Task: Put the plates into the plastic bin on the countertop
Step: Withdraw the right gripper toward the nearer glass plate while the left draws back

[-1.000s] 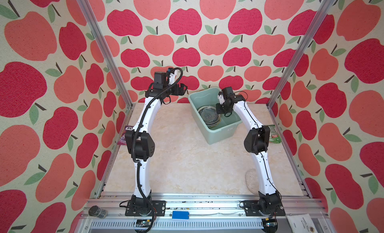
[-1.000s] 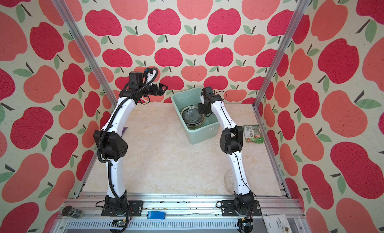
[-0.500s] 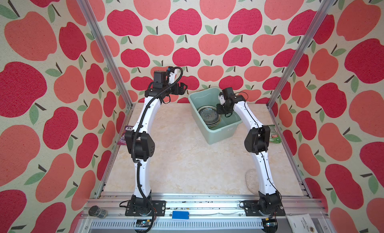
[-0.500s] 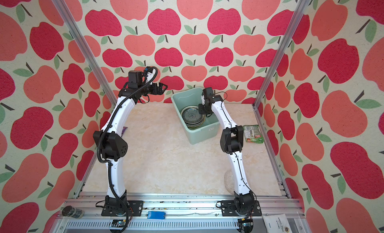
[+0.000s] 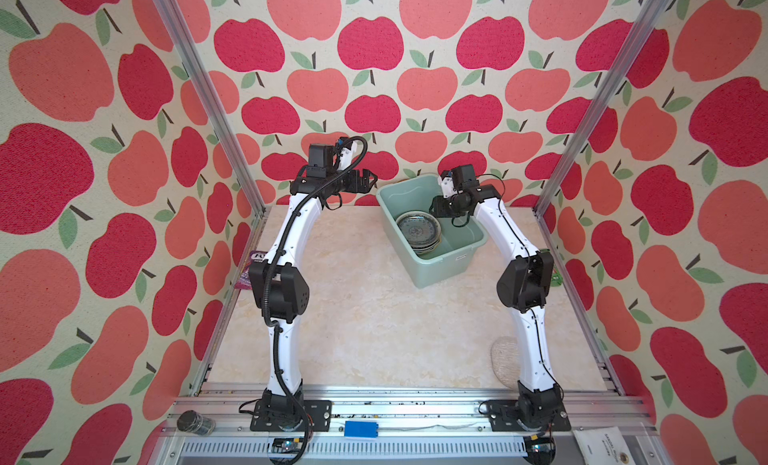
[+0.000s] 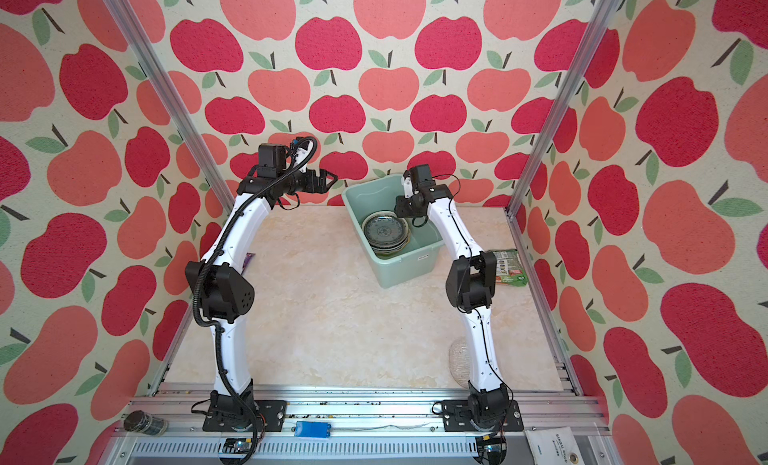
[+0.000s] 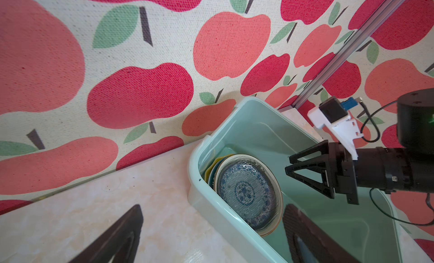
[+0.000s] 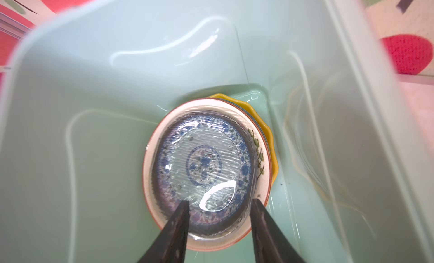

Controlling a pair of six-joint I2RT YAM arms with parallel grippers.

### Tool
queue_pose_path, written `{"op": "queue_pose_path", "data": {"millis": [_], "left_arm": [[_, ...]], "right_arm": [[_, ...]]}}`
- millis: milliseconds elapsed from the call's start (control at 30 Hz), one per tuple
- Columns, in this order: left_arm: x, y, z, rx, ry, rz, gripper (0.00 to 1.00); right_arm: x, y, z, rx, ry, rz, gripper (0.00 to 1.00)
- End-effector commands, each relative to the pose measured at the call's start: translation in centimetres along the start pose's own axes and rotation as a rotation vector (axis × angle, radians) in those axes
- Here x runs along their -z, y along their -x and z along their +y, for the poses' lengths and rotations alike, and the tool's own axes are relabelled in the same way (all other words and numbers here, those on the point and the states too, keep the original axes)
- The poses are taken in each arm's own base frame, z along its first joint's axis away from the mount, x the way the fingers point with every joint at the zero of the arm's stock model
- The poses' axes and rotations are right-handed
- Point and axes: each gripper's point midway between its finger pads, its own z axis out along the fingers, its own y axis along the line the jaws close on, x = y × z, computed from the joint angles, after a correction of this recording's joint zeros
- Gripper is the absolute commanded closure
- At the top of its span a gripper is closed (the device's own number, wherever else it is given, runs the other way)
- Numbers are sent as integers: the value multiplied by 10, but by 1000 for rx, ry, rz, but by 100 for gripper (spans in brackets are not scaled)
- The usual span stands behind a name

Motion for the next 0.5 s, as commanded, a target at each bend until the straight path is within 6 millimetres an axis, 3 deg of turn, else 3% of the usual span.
{"op": "queue_pose_path", "data": {"millis": [0,267,467], "left_arm": [[24,7,-46,-95,-66,5,5],[38,-36,-112,-179,-140,83,4],[58,-59,-134,-183,-151,52,4]], "right_arm": [[59,25,21,43,59,-93,54],[127,-32,16,50,4,23,54],[167,-97,-6,-77,-109,159,54]]}}
